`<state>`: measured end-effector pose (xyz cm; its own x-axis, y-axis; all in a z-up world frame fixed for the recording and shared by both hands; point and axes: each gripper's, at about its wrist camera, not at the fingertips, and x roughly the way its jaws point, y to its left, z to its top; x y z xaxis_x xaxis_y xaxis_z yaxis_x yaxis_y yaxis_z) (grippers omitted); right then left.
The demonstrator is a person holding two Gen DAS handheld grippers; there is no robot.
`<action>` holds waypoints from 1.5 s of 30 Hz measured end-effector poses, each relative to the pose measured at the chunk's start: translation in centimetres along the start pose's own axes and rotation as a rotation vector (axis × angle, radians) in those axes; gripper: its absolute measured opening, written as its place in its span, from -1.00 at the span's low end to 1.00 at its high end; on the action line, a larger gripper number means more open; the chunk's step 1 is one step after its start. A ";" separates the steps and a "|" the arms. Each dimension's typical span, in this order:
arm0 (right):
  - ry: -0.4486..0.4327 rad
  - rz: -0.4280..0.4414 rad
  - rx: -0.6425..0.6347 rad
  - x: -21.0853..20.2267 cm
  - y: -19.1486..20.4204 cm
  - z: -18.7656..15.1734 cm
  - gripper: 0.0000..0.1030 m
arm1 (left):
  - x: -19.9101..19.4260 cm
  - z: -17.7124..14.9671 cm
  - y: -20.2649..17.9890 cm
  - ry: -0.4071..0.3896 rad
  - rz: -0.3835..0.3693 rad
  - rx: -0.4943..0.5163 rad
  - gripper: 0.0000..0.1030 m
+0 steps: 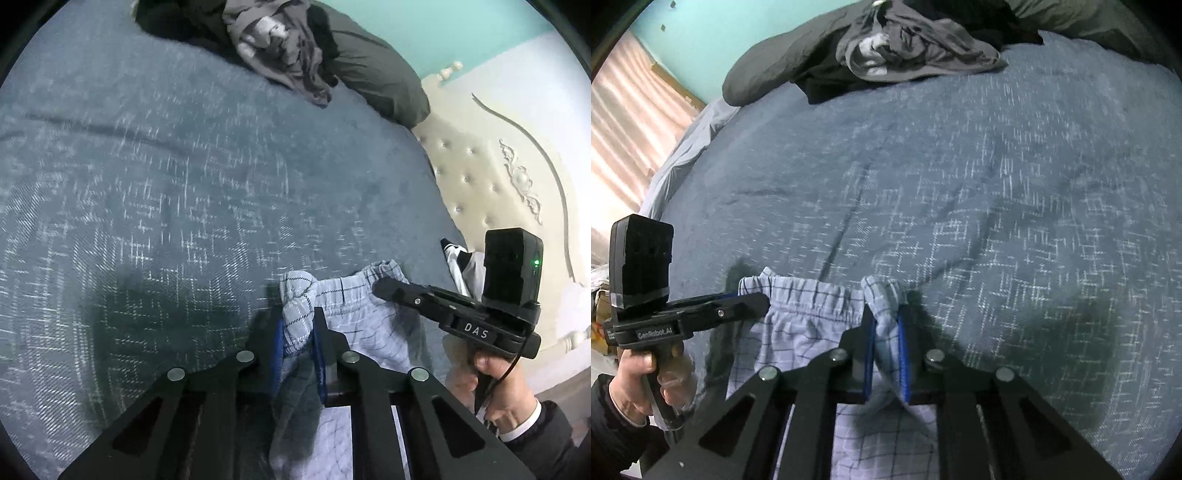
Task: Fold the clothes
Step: 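Grasp the shorts' waistband with both grippers, then lift the shorts off the bed by the waistband with both grippers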
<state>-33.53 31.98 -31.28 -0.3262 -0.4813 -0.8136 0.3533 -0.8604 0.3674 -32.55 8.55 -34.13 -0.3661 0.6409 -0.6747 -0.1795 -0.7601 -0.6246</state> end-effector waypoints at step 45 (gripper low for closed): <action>-0.615 0.051 -0.165 -39.0 8.3 -2.1 -0.81 | -22.9 0.5 -32.6 -0.253 -0.081 0.402 -0.74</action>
<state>-15.98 43.94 2.56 -0.7316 -0.5717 -0.3714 0.4962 -0.8201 0.2850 -18.79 18.60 1.91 -0.5382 0.6913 -0.4820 -0.5371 -0.7221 -0.4360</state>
